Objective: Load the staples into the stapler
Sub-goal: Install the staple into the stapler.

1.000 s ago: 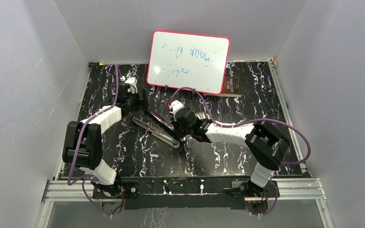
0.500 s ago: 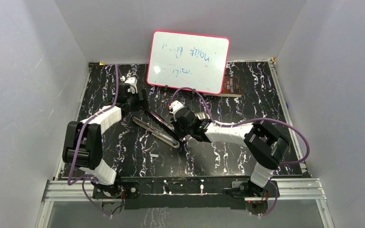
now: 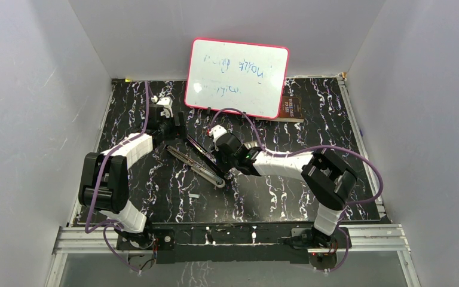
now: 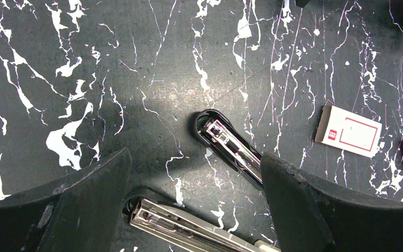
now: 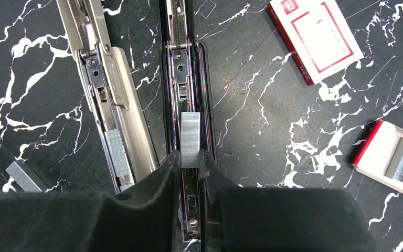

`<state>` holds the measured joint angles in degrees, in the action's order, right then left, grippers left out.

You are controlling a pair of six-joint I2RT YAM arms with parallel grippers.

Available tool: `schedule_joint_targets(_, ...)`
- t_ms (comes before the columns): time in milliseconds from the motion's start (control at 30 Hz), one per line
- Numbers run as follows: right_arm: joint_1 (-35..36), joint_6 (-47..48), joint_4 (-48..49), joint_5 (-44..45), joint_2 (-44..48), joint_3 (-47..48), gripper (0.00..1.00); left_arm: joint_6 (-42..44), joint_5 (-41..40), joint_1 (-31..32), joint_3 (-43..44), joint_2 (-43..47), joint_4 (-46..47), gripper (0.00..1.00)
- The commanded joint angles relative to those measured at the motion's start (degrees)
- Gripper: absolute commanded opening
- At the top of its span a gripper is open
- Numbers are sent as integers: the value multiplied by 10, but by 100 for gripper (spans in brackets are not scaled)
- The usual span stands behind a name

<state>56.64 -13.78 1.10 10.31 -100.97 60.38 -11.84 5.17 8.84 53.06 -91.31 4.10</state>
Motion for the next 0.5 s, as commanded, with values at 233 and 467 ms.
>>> schedule_joint_targets(233,-3,27,-59,11,-6,8,0,-1,5,-3,-1,16,3,92)
schedule_joint_targets(467,-5,44,-64,15,-4,7,0,-1,5,-3,-1,15,3,92)
